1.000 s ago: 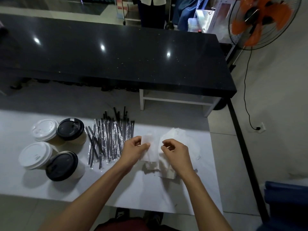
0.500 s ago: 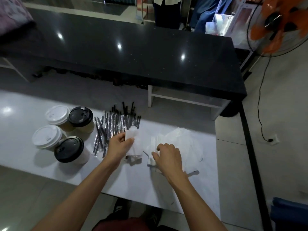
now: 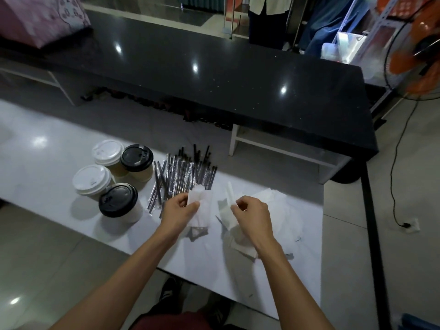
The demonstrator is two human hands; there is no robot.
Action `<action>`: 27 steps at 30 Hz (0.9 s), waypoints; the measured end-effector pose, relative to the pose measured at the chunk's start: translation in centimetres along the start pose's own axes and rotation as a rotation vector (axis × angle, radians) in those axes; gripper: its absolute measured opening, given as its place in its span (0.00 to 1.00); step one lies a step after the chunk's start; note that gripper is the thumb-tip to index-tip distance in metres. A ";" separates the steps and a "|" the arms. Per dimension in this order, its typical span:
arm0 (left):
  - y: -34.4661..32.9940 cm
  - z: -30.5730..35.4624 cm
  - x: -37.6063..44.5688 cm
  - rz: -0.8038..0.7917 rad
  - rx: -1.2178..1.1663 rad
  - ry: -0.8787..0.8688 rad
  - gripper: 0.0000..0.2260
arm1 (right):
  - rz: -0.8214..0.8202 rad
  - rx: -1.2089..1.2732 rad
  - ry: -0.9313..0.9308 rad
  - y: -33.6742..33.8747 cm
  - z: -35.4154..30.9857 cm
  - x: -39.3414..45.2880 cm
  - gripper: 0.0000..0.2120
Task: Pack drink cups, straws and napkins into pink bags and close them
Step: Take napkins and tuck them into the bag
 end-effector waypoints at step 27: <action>-1.7 1.8 -1.8 -0.033 -0.314 0.017 0.09 | 0.007 0.247 0.100 -1.5 -6.4 -0.6 0.03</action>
Point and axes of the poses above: each hand's wrist, its own x-axis towards the middle knuckle, its own y-axis out of the back of the hand, z = x × y, the point moved 10 cm from there along x, towards the middle knuckle, and after that the axes turned 10 degrees about -x, right-handed, at the moved point
